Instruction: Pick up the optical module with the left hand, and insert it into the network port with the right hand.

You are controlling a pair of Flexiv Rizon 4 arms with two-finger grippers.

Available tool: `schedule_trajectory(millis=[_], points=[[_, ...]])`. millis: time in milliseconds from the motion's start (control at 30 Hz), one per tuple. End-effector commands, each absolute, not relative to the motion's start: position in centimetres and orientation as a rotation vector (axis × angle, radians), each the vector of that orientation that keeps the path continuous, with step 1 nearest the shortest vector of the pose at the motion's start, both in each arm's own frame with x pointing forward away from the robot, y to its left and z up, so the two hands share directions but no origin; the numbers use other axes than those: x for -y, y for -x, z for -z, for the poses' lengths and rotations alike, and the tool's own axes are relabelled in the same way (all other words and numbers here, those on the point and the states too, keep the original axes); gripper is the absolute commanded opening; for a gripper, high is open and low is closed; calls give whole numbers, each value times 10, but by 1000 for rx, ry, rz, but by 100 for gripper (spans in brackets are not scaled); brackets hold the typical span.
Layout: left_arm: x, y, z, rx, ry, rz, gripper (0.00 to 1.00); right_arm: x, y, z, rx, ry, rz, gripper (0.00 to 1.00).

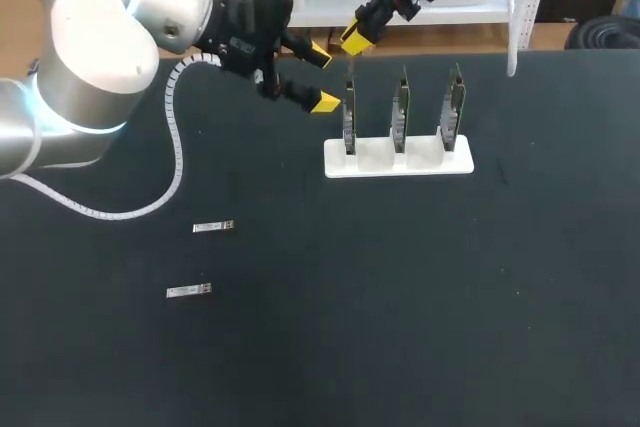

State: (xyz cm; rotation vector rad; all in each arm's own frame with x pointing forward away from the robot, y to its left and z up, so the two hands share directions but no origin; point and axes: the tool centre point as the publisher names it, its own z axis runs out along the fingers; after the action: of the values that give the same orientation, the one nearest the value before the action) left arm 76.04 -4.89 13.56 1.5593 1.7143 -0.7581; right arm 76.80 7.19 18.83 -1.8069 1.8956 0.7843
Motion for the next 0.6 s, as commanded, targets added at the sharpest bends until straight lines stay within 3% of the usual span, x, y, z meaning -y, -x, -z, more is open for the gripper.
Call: schedule_trajectory(millis=[33, 600], points=[[49, -762, -135, -1714, -1563, 759, 100, -71, -764, -186, -1893, 1795, -779, 0], [49, -762, -135, -1714, -1563, 759, 100, -66, -761, -181, -1891, 1812, -777, 0]])
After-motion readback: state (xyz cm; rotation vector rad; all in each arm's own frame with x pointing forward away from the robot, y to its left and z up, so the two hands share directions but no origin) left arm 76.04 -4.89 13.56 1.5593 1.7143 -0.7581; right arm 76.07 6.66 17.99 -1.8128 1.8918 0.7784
